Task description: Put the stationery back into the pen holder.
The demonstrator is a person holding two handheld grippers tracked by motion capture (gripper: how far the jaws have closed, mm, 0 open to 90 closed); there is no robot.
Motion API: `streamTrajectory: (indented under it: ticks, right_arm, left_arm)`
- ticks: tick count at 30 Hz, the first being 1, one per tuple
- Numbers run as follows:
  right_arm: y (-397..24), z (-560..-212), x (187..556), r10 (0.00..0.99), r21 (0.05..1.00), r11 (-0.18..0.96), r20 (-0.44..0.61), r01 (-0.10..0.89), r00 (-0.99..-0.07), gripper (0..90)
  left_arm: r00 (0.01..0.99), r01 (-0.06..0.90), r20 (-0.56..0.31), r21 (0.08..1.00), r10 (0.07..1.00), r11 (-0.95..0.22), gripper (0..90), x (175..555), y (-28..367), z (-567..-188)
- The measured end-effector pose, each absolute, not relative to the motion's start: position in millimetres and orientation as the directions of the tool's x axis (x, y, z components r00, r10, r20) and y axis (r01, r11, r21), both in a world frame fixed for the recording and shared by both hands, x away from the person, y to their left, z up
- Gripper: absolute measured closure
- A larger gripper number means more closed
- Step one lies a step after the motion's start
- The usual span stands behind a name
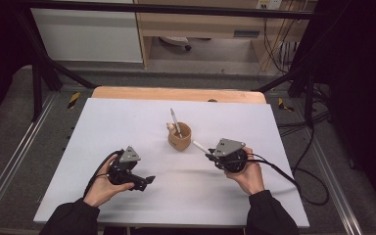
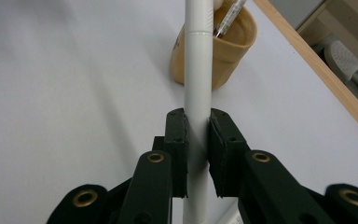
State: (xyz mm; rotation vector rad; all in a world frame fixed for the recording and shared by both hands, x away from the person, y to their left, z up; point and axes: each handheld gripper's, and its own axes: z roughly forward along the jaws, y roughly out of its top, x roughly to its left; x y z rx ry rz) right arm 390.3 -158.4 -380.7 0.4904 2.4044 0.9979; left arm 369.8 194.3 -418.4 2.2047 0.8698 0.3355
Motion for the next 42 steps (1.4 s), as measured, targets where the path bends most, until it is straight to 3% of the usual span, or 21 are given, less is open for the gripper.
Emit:
streamTrajectory:
  ticks: [17,42]
  right_arm:
    - [-156,-355,406,0.707,0.908,0.308,-0.019,0.284,-0.707,78.9]
    - [-106,-341,463,0.772,0.954,0.02,0.176,0.3,-0.611,78.9]
  left_arm:
    - [0.648,0.525,-0.044,0.75,0.761,-0.403,5.7,359,250,-431]
    - [0.625,0.552,-0.055,0.737,0.779,-0.39,5.7,360,262,-441]
